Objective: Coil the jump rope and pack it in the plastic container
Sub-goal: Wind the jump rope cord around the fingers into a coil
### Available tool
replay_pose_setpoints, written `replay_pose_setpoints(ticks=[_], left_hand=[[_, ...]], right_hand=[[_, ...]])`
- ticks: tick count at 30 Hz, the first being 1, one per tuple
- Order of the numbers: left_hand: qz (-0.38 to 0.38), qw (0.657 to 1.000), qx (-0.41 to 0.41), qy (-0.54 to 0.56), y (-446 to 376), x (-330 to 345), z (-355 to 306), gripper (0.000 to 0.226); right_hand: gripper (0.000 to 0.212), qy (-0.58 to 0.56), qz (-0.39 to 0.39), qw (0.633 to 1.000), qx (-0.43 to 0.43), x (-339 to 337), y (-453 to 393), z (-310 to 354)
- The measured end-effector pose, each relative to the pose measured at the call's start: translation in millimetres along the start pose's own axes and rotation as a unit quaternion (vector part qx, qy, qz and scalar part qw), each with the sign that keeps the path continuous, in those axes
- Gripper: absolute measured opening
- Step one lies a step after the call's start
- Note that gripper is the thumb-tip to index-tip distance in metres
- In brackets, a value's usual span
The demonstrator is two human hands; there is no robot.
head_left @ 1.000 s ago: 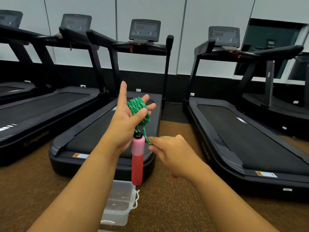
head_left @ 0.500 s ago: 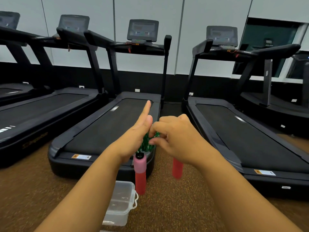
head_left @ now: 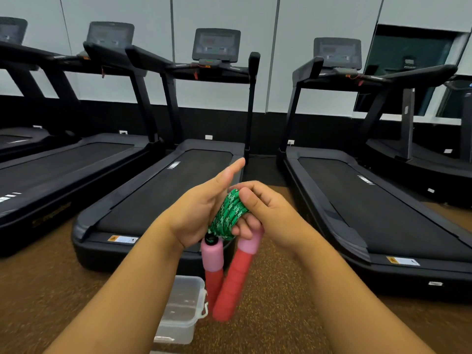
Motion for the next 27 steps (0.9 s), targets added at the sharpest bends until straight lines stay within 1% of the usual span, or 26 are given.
replay_pose_setpoints(ticks=[2,4,8,11,14,17,19,22,27], left_hand=[[-0.005,1.000,0.003,-0.003,-3,-2,1,0.058],[-0.007,1.000,-0.001,-0.001,-3,-4,3,0.059],[-0.029,0.999,-0.010,-0.016,-3,-7,4,0.056],[-0.054,0.998,-0.014,-0.025,-4,-10,4,0.055],[-0.044,0.998,-0.029,-0.031,-2,-9,7,0.052],[-0.023,0.999,-0.043,0.000,0,-6,9,0.050],[-0.016,0.999,-0.045,0.013,0,-4,9,0.051],[0.005,0.999,-0.043,0.018,-1,0,9,0.052],[0.024,0.998,-0.031,0.058,-3,2,9,0.053]], right_hand=[[0.041,-0.039,0.011,0.999,0.007,7,2,-5],[0.043,-0.037,0.015,0.999,0.006,9,3,-7],[0.042,0.016,0.036,0.999,0.010,11,5,-8],[0.053,0.054,0.034,0.998,0.009,10,6,-10],[0.063,0.069,0.052,0.996,0.015,9,8,-8],[0.071,0.069,0.080,0.994,0.033,8,9,-9],[0.070,0.084,0.089,0.992,0.035,7,9,-9],[0.068,0.096,0.080,0.992,0.035,5,9,-6],[0.063,0.155,0.039,0.987,0.009,2,8,0]])
Point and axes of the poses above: each hand's wrist, its own y-axis away from the middle knuckle, its own x-axis out of the palm, z = x × y, the point moved 8 cm from there along -y, towards the middle knuckle, and after that the axes turned 2 degrees about x, right-handed, at the moved point
